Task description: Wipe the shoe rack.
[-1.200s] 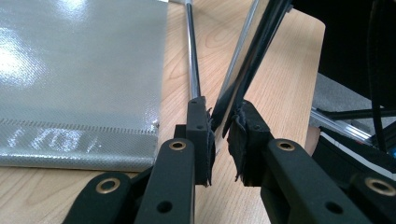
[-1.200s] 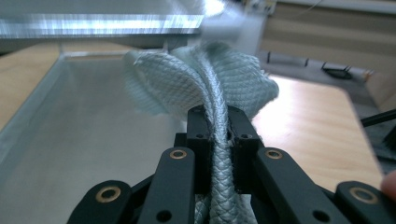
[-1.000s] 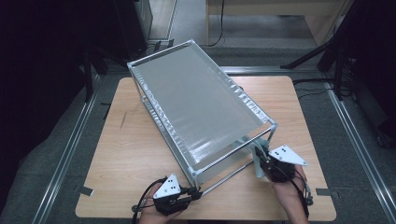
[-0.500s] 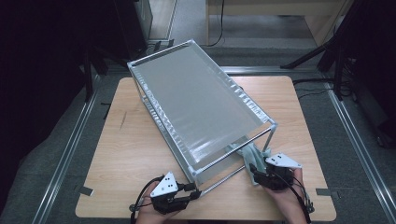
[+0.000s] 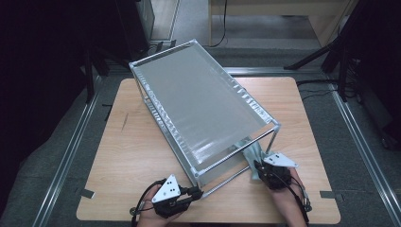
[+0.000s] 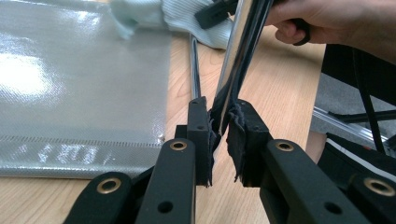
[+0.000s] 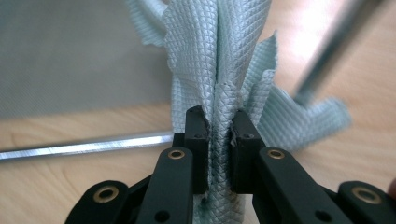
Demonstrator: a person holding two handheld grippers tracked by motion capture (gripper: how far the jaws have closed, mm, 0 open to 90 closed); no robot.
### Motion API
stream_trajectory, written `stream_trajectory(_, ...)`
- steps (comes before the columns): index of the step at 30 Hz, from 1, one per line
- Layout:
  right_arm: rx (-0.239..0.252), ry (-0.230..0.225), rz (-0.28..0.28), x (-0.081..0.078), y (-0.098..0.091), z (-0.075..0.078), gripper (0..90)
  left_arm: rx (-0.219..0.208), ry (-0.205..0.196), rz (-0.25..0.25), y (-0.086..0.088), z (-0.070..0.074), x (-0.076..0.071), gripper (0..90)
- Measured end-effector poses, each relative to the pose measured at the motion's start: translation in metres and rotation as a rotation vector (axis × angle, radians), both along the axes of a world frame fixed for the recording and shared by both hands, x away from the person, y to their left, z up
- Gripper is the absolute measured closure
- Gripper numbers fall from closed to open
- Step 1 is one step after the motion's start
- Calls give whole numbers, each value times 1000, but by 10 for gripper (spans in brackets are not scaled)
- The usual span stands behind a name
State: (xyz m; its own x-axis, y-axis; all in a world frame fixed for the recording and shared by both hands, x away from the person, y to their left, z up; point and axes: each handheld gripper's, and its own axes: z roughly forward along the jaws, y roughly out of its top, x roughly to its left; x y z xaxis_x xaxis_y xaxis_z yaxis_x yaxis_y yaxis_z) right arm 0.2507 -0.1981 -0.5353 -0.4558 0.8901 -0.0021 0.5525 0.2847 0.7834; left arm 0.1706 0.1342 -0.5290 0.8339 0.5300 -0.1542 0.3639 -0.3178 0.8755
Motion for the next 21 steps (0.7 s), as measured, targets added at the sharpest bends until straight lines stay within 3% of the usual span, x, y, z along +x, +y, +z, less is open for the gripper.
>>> stream_trajectory(4,-39,-45,23,-1,23,-6,815,0,0,5,-1,0,0,794)
stream_trajectory(9,-4,-25,99,-9,46,-7,813,-7,2,11,-1,1,3,783)
stream_trajectory(12,-44,-49,133,-16,58,-8,812,-29,-5,27,1,5,2,715)
stream_trajectory(14,-44,-52,131,-16,58,-9,811,-29,-3,31,5,9,2,700)
stream_trajectory(18,-34,-38,123,-13,52,-7,800,-19,-12,14,3,10,1,794)
stream_trajectory(21,-21,-60,52,-4,39,-3,766,-17,-12,9,3,11,2,799)
